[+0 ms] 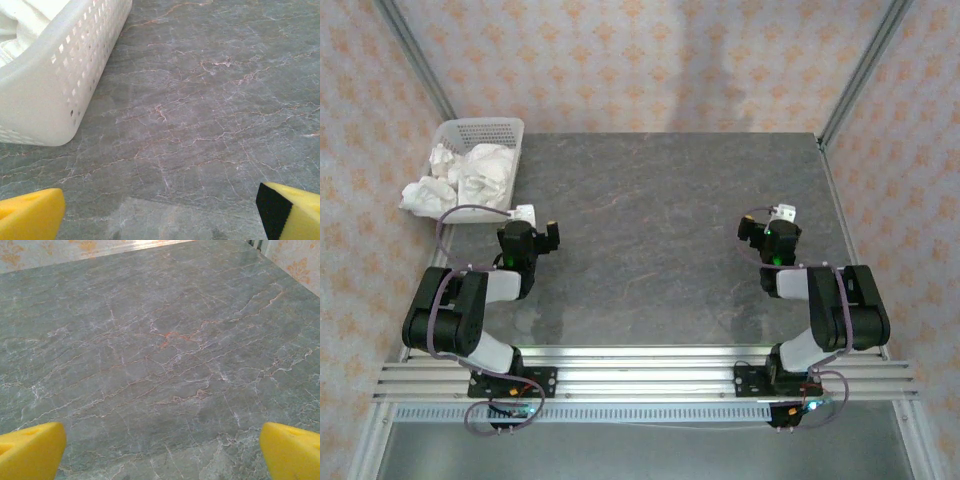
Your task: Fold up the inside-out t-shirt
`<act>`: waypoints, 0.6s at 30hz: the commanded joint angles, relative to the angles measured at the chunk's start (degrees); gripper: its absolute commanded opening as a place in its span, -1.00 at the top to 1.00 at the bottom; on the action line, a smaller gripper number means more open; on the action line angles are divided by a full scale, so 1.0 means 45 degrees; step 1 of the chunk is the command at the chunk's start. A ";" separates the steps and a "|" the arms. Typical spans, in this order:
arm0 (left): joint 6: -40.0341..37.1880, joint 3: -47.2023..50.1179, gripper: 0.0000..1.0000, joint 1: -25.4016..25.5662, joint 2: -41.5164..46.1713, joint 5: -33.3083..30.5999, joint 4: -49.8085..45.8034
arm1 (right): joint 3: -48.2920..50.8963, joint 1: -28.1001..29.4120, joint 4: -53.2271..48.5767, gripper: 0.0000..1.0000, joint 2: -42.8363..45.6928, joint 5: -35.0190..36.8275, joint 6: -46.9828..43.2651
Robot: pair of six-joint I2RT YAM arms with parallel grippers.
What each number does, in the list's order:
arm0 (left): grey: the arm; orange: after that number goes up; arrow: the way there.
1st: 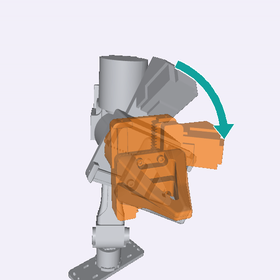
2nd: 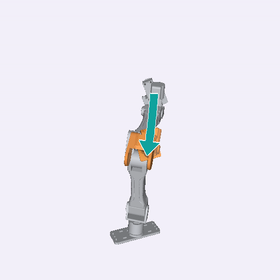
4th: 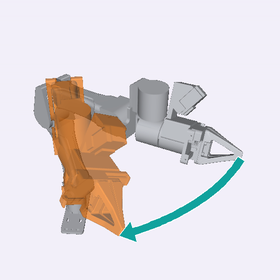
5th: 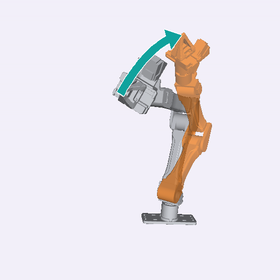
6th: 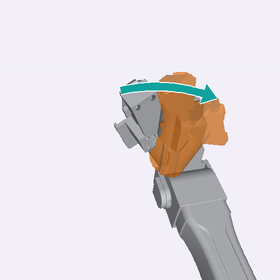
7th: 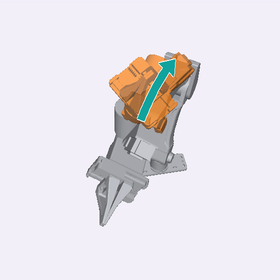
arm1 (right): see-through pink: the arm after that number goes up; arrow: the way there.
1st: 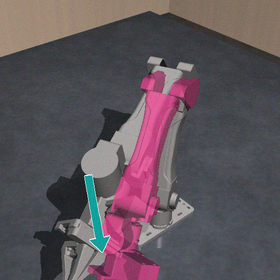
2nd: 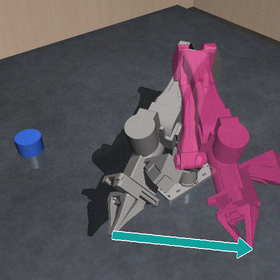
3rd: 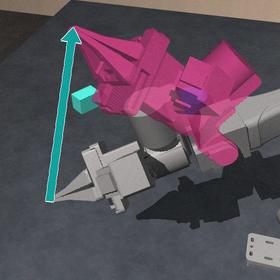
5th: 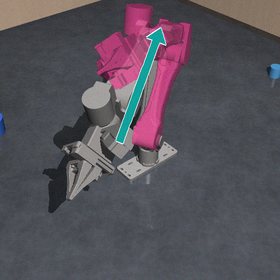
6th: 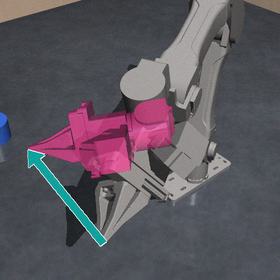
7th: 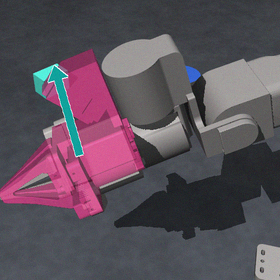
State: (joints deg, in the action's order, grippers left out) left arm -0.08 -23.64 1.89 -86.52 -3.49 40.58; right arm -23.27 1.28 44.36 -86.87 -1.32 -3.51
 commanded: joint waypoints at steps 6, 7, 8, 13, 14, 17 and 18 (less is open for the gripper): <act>-0.0171 -0.0255 -1.00 0.0068 0.0145 -0.0075 0.0334 | -0.0206 -0.0083 -0.0052 -0.99 -0.0053 0.0001 0.0057; -0.0146 -0.0255 -1.00 0.0068 0.0145 -0.0084 0.0319 | -0.0201 -0.0083 -0.0052 -0.99 -0.0067 0.0001 0.0053; -0.0142 -0.0255 -1.00 0.0068 0.0145 -0.0085 0.0319 | -0.0208 -0.0088 -0.0053 -0.99 -0.0061 0.0001 0.0062; -0.0139 -0.0255 -1.00 0.0068 0.0152 -0.0076 0.0319 | -0.0201 -0.0088 -0.0052 -0.99 -0.0060 0.0018 0.0074; -0.0144 -0.0255 -1.00 0.0068 0.0163 -0.0083 0.0326 | -0.0201 -0.0088 -0.0048 -0.99 -0.0054 0.0020 0.0076; -0.0142 -0.0244 -1.00 0.0068 0.0159 -0.0085 0.0326 | 0.0053 -0.0069 0.0256 -0.99 0.0135 -0.0281 -0.0070; -0.0144 -0.0247 -1.00 0.0068 0.0161 -0.0085 0.0319 | 0.0241 -0.0069 0.0477 -0.99 0.0256 -0.0186 -0.0034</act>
State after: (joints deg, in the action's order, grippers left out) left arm -0.05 -23.64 1.89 -86.52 -3.49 40.58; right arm -23.14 1.28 44.58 -86.83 -1.54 -3.51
